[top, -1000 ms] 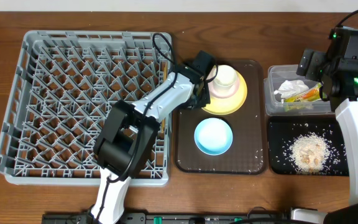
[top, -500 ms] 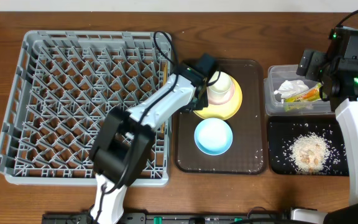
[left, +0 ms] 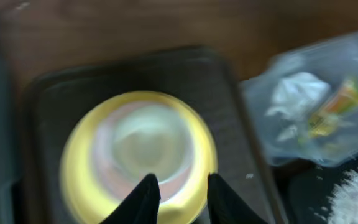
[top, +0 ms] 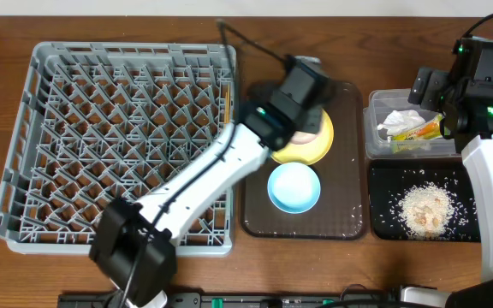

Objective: Sort waste into correct bins and load items into the dishwasher rack
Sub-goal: 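Lower the left gripper into the white cup and grip its rim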

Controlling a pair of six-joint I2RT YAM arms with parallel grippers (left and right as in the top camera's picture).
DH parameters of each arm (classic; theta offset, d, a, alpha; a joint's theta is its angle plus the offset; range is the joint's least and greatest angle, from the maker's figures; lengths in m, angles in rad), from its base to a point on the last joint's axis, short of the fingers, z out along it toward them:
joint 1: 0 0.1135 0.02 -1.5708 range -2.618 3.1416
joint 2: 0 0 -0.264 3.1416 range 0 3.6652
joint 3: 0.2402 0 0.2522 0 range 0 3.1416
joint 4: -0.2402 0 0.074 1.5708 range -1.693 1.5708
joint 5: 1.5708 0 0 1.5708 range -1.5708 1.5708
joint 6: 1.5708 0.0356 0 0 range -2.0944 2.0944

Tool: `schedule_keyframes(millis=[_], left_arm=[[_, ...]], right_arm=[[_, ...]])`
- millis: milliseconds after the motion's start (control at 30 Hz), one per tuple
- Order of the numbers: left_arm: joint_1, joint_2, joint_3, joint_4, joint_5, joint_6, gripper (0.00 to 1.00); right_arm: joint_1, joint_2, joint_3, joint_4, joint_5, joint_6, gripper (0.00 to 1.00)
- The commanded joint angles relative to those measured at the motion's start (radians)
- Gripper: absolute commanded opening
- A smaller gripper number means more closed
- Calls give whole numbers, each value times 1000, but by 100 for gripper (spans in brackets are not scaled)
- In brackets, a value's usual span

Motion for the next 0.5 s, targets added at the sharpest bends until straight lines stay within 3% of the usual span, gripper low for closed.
schedule_keyframes(millis=[0, 467], left_arm=[[-25, 46, -3, 50, -10, 105, 29], [-28, 193, -4, 127, -10, 178, 30]], right_arm=[[-5, -13, 10, -1, 2, 9, 99], [-5, -13, 10, -1, 2, 9, 99]])
